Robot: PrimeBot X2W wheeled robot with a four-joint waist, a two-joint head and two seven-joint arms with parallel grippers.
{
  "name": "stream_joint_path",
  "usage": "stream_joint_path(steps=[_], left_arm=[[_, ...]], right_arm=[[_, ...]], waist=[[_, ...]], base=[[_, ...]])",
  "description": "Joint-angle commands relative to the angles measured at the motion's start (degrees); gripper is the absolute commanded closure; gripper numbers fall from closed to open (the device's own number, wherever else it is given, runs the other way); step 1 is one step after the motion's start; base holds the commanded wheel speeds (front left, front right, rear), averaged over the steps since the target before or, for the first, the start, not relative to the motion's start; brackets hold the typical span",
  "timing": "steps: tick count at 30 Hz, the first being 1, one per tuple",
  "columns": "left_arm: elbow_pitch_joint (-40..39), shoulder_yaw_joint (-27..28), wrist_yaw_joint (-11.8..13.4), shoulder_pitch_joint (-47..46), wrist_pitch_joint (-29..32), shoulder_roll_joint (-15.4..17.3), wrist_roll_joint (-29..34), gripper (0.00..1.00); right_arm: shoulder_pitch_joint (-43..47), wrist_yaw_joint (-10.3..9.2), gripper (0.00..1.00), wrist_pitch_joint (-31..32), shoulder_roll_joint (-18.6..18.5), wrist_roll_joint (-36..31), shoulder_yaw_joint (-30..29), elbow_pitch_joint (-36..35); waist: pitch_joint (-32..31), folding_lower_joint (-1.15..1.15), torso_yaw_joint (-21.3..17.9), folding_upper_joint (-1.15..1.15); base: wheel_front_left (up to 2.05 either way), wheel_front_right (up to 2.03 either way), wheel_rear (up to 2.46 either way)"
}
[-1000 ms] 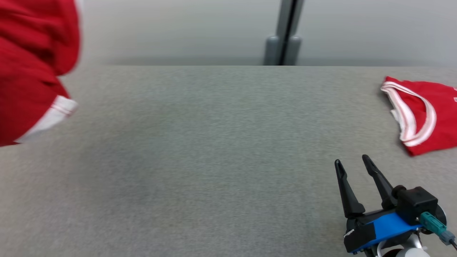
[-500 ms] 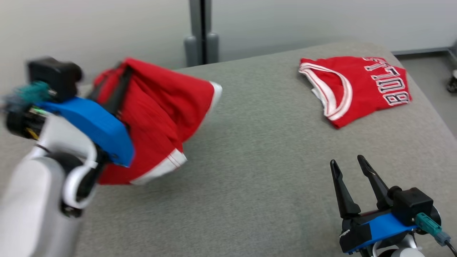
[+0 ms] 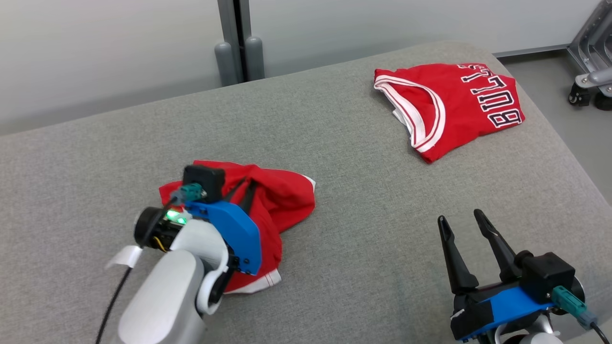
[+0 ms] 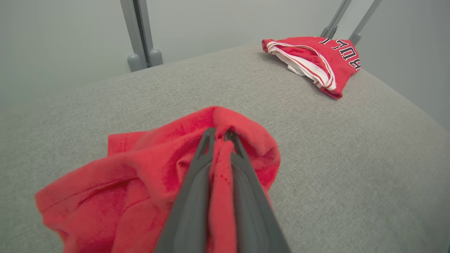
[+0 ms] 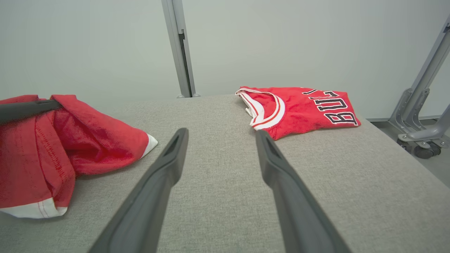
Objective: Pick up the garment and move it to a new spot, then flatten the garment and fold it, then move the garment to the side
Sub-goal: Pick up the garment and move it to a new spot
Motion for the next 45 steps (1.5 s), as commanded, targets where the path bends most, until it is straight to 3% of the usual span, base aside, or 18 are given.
stream_joint_path(steps=[1, 2, 6, 10, 19, 26, 37, 45], left_arm=[[1.24, -0.47, -0.25, 0.01, -0.95, -0.55, 0.29, 0.12], [2.54, -0.75, -0.34, 0.05, -1.67, -1.13, 0.31, 0.00], [5.04, -0.52, -0.57, 0.96, -5.26, -3.18, -1.26, 0.00], [3.22, 0.15, -2.64, 2.97, -8.80, -4.16, -4.87, 0.00], [-4.23, 5.02, -3.53, 12.37, -21.83, -1.51, -8.51, 0.00], [-6.12, 8.49, -1.68, 18.48, -28.87, 0.94, -7.34, 0.00], [-6.85, 13.07, 1.55, 25.56, -30.90, 4.66, -0.93, 0.00], [-7.43, 13.73, 2.55, 28.29, -30.92, 5.18, 0.32, 0.00]], right_arm=[[-0.02, 0.01, 0.00, -0.08, 0.16, -0.22, 0.17, 0.19], [0.08, 0.01, 0.00, 0.01, 0.17, -0.25, 0.35, 0.27], [0.71, 0.01, 0.00, 0.11, 0.17, -0.33, 0.40, 0.44], [1.22, 0.01, 0.00, 0.34, 0.16, -0.45, 0.08, 0.35], [2.86, 0.01, 0.00, 0.73, 0.15, -0.27, -0.87, 0.09], [4.01, 0.01, 0.00, 0.98, 0.16, -0.29, -1.94, -0.11], [5.42, 0.01, 0.00, 0.06, 0.18, 0.18, -2.54, 0.82], [5.58, 0.01, 0.00, 0.00, 0.18, 1.00, -2.57, 2.45]], waist=[[-0.20, 0.00, 0.20, 0.00], [-0.38, 0.00, 0.36, 0.00], [-1.35, 0.00, 1.65, 0.00], [-2.53, 0.00, 3.53, 0.00], [-5.43, 0.00, 8.47, 0.00], [-7.24, 0.00, 12.23, 0.00], [-9.29, 0.00, 16.28, 0.00], [-9.81, 0.00, 17.17, 0.00]], base=[[0.00, 0.00, 0.00], [0.00, 0.00, 0.00], [0.00, 0.00, 0.00], [0.00, 0.00, 0.00], [0.00, 0.00, 0.00], [0.00, 0.00, 0.00], [0.00, 0.00, 0.00], [0.00, 0.00, 0.00]])
